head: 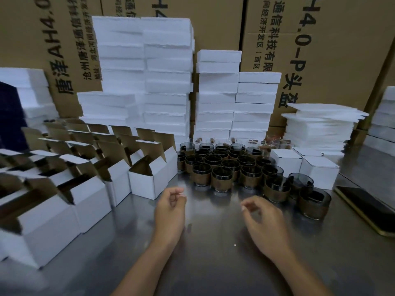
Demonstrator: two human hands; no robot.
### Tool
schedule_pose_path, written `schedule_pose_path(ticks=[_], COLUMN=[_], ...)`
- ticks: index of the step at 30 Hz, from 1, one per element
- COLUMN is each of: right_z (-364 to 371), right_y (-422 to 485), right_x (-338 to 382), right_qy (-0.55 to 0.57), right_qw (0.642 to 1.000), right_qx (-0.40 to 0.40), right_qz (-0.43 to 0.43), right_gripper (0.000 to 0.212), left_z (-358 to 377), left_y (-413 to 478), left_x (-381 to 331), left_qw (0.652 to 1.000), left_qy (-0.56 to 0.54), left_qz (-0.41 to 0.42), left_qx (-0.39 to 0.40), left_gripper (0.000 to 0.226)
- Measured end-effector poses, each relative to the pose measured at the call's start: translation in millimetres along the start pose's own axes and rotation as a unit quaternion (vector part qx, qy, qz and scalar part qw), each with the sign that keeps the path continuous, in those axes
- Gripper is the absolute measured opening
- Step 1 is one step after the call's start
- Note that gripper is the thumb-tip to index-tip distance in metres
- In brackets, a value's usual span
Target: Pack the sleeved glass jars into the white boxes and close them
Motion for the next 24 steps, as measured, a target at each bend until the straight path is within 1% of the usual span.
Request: schedule_pose_path(ticks=[2,5,10,12,14,16,19,24], right_z=[4,7,9,11,13,13,12,15], right_y=[-1,0,2,3,4,4,4,5], right_x=[-1,-3,-6,-6,-6,-5,-6,-8], right_qy=[-0.013,-0.021,-0.021,-0.017,-0.012,-0.002,0.007,0.002], right_qw=[1.000,1.000,1.000,1.000,1.000,1.000,1.000,1.000], right_qx=[0.006,0.009,0.009,0.012,0.016,0.009,0.001,0.012], right_qz=[-0.006,-0.013,-0.015,-0.021,-0.024,-0.027,-0.028,-0.026], right_gripper=[0.017,0.013,0.014,0.015,0.017,0.018,0.020,0.020], left_z=[-10,-30,-72,-78,-78,-78,-77,-59], left_y=[11,32,66,74,79,80,80,66], left_x=[6,9,7,10,16,17,10,-8], left_qw=[0.999,0.996,0.980,0.967,0.947,0.933,0.924,0.904], left_qy=[0.028,0.086,0.189,0.249,0.319,0.358,0.379,0.414], left_qz=[-0.015,-0.006,0.038,0.042,0.031,0.035,0.059,0.106], left_qx=[-0.002,-0.004,-0.057,-0.045,-0.013,0.002,-0.009,-0.003], left_gripper=[0.012,0.014,0.033,0.039,0.042,0.040,0.028,0.020])
Point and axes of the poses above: each hand's wrist, its own y-axis towards the middle knuckle, its own z-axis out of the palm, x = y × z, the point moved 8 cm from there along y, towards the middle knuckle, and after that the axes turned 2 degrees about y, right-handed, at the moved point
